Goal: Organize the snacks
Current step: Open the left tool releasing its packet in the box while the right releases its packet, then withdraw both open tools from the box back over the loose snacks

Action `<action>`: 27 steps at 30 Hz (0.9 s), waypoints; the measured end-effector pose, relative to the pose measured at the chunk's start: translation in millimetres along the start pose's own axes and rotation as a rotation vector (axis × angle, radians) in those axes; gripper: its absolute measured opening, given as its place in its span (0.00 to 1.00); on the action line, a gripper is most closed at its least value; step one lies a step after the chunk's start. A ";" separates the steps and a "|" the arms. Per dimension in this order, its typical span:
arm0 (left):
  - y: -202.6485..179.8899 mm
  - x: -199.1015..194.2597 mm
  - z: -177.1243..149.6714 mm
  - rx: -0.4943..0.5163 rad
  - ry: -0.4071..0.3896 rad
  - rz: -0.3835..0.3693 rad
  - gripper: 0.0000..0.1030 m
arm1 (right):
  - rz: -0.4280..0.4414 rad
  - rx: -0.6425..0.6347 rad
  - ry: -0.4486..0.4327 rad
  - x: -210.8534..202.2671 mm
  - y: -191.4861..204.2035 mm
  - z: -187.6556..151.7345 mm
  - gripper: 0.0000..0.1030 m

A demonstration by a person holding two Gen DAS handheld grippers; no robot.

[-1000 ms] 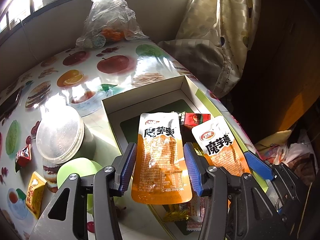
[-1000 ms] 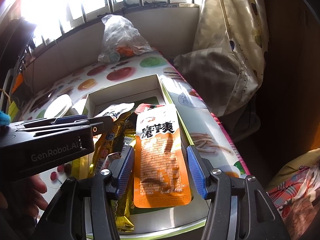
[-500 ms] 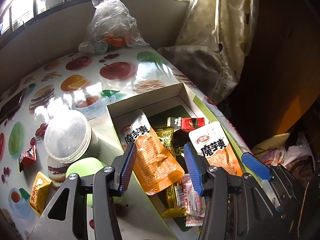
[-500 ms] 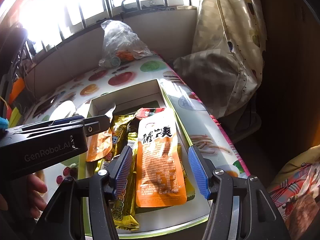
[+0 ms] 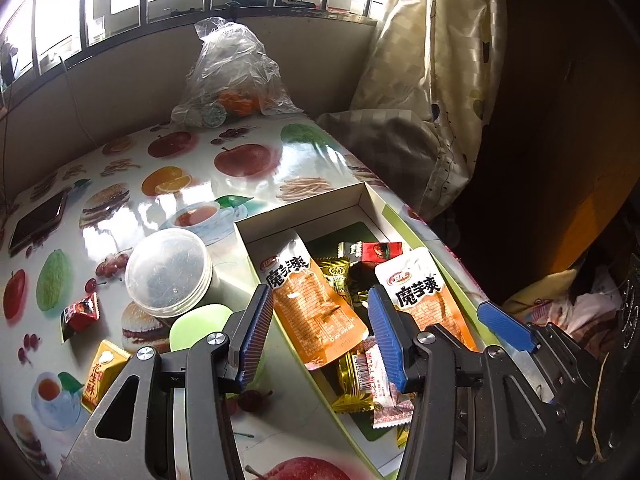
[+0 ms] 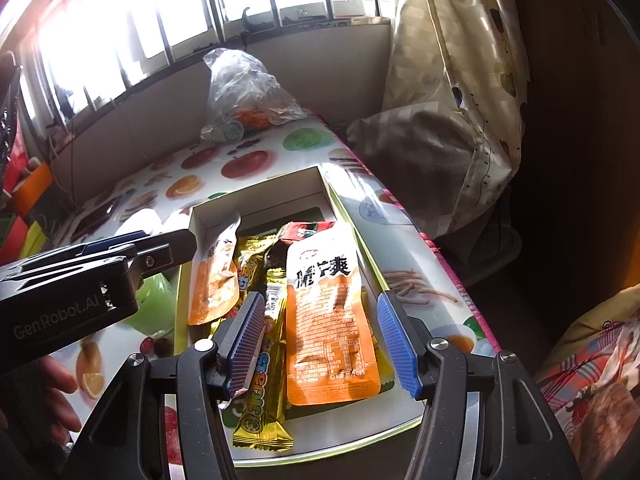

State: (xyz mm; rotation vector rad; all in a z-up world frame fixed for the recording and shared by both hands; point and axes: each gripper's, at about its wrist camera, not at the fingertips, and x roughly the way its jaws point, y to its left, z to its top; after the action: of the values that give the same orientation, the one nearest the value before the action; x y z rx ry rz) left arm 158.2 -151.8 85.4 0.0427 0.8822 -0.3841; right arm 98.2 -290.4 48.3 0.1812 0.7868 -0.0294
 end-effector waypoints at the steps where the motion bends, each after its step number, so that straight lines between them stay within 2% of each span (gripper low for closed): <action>1: 0.9 -3.3 -0.8 0.001 -0.008 0.006 0.49 | 0.000 0.003 -0.004 -1.6 -0.1 0.2 0.57; 13: 20.1 -35.6 -18.8 -0.031 -0.042 0.024 0.49 | 0.026 0.005 -0.042 -22.1 11.9 2.8 0.57; 27: 73.3 -56.7 -45.9 -0.122 -0.049 0.096 0.49 | 0.070 -0.051 -0.072 -34.7 57.7 3.0 0.57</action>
State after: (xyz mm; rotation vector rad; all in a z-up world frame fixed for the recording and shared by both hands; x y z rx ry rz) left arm 116.8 -57.1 90.3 -0.0363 0.8505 -0.2408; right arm 81.2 -235.6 83.6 0.1578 0.7088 0.0499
